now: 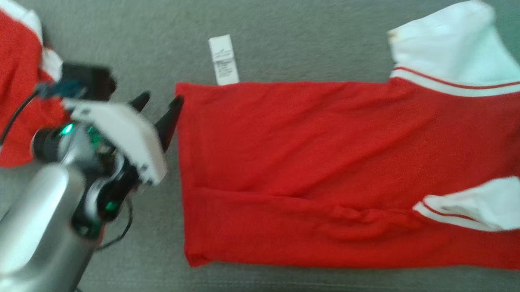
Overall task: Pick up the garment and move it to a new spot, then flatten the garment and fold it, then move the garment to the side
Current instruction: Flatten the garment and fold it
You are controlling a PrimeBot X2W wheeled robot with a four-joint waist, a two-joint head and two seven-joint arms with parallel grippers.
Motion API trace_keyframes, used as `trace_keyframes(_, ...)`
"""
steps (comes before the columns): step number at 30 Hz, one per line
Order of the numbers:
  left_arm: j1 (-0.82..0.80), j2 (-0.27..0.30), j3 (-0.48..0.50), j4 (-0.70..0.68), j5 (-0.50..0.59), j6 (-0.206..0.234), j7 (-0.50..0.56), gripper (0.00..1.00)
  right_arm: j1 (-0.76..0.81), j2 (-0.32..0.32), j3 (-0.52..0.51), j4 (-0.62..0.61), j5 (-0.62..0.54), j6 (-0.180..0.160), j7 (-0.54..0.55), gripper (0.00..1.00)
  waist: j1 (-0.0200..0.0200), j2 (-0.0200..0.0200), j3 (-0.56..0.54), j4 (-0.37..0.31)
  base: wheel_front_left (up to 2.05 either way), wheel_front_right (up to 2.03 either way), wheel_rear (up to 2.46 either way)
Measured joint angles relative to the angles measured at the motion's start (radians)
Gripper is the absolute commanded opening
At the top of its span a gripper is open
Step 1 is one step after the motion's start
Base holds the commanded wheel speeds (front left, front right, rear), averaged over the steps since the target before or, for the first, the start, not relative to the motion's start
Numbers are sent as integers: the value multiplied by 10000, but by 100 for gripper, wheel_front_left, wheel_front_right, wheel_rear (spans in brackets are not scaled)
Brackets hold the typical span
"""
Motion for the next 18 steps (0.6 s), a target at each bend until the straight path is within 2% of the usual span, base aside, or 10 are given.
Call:
trace_keyframes(4,-1063,-435,-535,1231,203,-362,270,100,-1187,370,571,1647,-520,0,-17,100,1,0,531,483,0,0,0)
trace_keyframes(8,-1791,-715,-853,1726,215,-780,416,100,-1632,454,911,2840,-706,0,-102,100,1,0,846,912,0,0,0)
trace_keyframes(12,-2232,-863,-1057,2031,226,-1011,581,100,-2047,385,1124,3294,-585,0,-128,100,1,0,981,1062,0,0,0)
trace_keyframes(18,-2397,-744,-1064,2228,188,-1290,844,100,-2327,370,1682,3534,-36,0,-75,100,1,0,933,846,0,0,0)
